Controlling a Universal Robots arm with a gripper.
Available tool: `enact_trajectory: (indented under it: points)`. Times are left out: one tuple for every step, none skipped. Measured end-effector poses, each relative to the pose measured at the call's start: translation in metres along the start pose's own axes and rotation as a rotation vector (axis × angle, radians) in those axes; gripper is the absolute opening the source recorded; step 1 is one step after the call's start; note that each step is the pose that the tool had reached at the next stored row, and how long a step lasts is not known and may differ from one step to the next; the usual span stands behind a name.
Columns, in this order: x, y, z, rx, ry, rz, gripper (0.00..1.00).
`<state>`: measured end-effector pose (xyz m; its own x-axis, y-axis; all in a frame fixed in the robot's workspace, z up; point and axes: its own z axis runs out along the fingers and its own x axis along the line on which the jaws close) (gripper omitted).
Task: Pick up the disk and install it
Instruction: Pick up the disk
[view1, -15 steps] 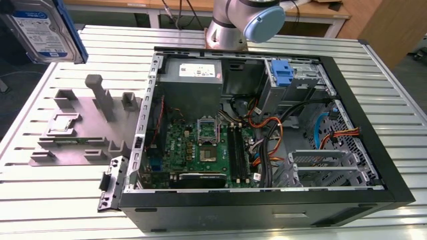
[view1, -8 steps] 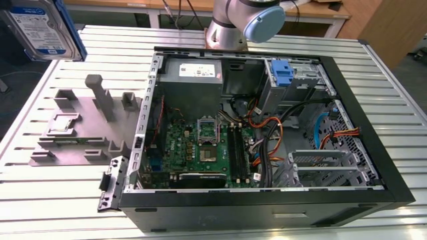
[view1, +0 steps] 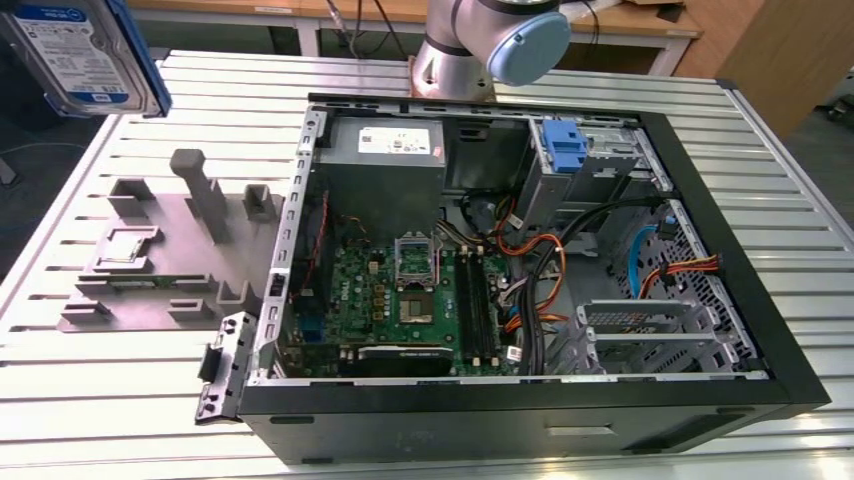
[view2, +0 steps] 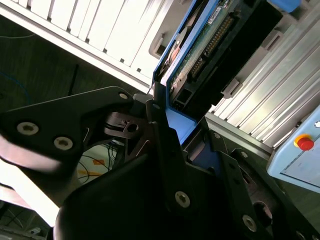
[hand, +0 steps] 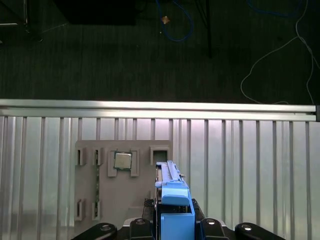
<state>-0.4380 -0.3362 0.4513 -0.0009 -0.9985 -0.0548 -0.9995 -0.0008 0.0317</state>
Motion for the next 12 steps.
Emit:
enact_trajectory:
  points:
    - [-0.0001,0.0000,-0.0012,-0.0001,0.0000,0.000,0.36]
    - [-0.0001,0.0001,-0.0026,0.0000,0.0001,0.000,0.36]
    - [-0.0002,0.0001,-0.0038,0.0000,0.0001,0.000,0.36]
    - [-0.0003,0.0002,-0.0049,0.0000,0.0001,0.000,0.36]
    - [-0.0003,0.0002,-0.0058,0.0000,0.0001,0.000,0.36]
    - [-0.0004,0.0002,-0.0069,-0.0001,0.0002,0.000,0.36]
    - [-0.0004,0.0003,-0.0079,0.0000,0.0001,0.000,0.36]
    - [-0.0005,0.0003,-0.0089,0.0000,0.0002,0.000,0.36]
    - [-0.0005,0.0003,-0.0099,0.0000,0.0001,0.000,0.36]
    - [-0.0006,0.0004,-0.0108,0.0000,0.0001,0.000,0.36]
    - [-0.0006,0.0004,-0.0117,0.0000,0.0001,0.000,0.36]
    - [-0.0007,0.0004,-0.0124,0.0000,0.0001,0.000,0.36]
